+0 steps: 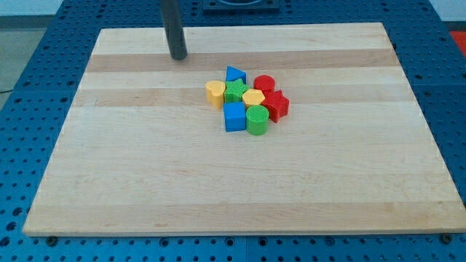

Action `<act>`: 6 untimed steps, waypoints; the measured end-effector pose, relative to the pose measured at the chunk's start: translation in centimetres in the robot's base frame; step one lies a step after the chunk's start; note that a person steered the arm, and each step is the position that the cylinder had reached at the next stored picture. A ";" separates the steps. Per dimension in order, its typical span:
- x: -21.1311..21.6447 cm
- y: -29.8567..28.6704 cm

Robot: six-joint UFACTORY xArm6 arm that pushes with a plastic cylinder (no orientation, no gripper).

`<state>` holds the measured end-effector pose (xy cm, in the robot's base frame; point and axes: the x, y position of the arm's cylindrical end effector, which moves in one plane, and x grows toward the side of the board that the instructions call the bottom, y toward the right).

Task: Move the blue cube into the green star

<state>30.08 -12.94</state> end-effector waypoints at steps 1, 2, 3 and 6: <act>4.8 -0.5; 11.5 -0.3; 16.2 1.9; 17.0 9.7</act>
